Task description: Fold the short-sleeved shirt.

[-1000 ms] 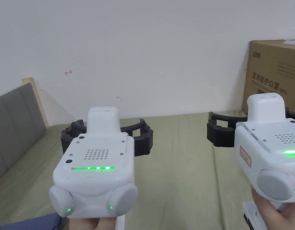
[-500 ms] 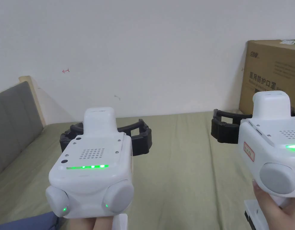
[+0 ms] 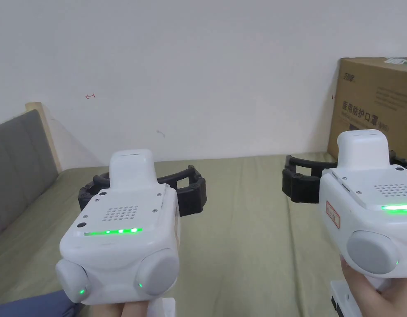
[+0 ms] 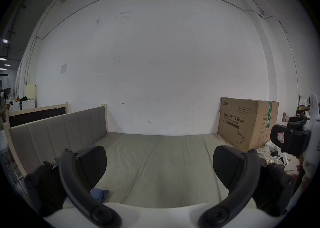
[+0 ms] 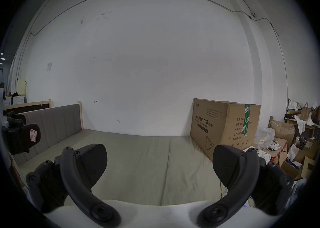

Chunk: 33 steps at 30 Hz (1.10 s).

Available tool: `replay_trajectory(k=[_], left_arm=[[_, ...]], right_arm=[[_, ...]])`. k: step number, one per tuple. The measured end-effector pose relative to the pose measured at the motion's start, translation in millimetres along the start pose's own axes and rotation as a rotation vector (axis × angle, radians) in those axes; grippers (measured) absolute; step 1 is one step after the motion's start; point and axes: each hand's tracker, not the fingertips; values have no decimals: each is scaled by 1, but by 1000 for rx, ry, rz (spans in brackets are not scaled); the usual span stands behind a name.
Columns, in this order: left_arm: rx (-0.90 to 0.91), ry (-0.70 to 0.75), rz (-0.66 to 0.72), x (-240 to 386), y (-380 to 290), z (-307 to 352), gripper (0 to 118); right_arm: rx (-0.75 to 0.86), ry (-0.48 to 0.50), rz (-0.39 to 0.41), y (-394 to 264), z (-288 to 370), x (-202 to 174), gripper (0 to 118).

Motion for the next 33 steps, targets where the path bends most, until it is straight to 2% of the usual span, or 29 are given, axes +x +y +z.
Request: replay_trajectory(k=[20,27,33], left_arm=[[-18,-45,31,-3,2,3,118],[-18,33,1,2,3,-1,118],[-10,-7,58,-5,4,0,118]], right_arm=[[5,4,19,3,3,-4,118],[1,-13,42,2,2,-6,118],[1,-4,42,2,1,-8,118]])
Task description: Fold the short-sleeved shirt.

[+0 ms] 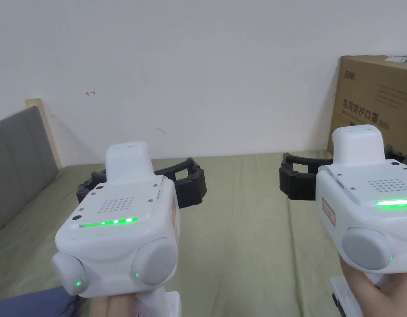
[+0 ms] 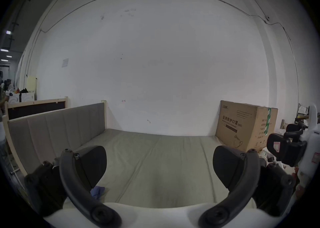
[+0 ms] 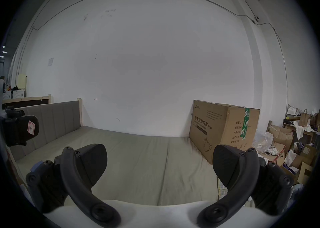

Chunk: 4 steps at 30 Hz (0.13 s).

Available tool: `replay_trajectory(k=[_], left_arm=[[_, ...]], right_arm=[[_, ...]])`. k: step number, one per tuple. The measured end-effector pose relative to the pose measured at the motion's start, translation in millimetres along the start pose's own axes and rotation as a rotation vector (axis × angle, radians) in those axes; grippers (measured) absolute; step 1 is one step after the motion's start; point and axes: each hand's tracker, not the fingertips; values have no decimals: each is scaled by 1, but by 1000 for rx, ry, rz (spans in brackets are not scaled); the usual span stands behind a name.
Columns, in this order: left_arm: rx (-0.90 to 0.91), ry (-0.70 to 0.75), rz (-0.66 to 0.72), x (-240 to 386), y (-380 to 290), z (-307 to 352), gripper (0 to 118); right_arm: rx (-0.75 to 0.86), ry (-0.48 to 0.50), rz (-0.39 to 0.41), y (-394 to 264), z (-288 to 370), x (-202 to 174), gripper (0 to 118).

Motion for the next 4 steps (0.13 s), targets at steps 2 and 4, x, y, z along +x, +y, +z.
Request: replay_trajectory(k=[2,4], left_arm=[[-2,0,2,0,-1,-1,118],[-7,0,-3,0,-1,-2,118]], right_arm=[[-2,0,5,0,-1,-2,118],[0,0,7,0,-1,-3,118]])
